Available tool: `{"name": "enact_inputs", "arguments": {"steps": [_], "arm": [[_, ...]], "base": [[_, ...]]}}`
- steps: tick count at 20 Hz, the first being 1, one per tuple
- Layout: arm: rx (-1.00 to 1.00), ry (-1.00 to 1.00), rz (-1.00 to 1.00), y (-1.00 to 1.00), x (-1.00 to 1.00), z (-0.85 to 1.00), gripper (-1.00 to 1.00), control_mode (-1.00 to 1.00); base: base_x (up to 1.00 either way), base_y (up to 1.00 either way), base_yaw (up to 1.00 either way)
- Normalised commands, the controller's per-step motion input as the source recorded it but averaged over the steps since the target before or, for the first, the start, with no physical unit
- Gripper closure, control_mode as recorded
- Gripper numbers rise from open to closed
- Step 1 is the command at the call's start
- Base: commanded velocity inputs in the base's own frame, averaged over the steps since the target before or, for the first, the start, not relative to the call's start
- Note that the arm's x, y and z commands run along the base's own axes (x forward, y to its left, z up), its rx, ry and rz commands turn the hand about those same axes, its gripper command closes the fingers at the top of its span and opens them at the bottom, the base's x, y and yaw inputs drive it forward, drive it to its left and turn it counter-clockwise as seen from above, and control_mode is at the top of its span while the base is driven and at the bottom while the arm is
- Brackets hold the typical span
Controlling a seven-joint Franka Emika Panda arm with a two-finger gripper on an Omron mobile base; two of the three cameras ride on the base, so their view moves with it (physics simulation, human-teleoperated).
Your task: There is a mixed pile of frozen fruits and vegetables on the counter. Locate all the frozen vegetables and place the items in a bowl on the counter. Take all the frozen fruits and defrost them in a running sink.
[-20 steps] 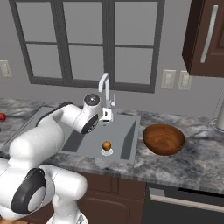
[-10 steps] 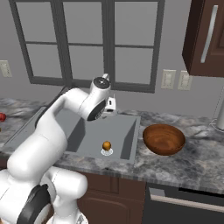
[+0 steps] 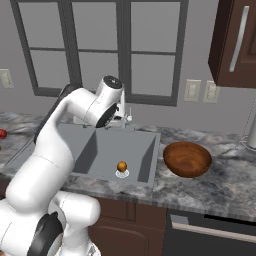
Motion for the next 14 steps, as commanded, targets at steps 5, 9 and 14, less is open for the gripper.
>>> {"name": "enact_inputs", "arguments": {"steps": [5,9,14], "arm": [[-0.01,-0.03,0.04,0.6,-0.52,0.0,-1.0,-1.0],[-0.02,-0.02,0.01,0.85,-0.26,-0.07,-1.0,-1.0],[0.05,0.0,0.0,0.51,0.0,0.16,-1.0,-1.0]], "base": [[0.0,0.0,0.0],[0.0,0.0,0.0],[0.0,0.0,0.0]]}}
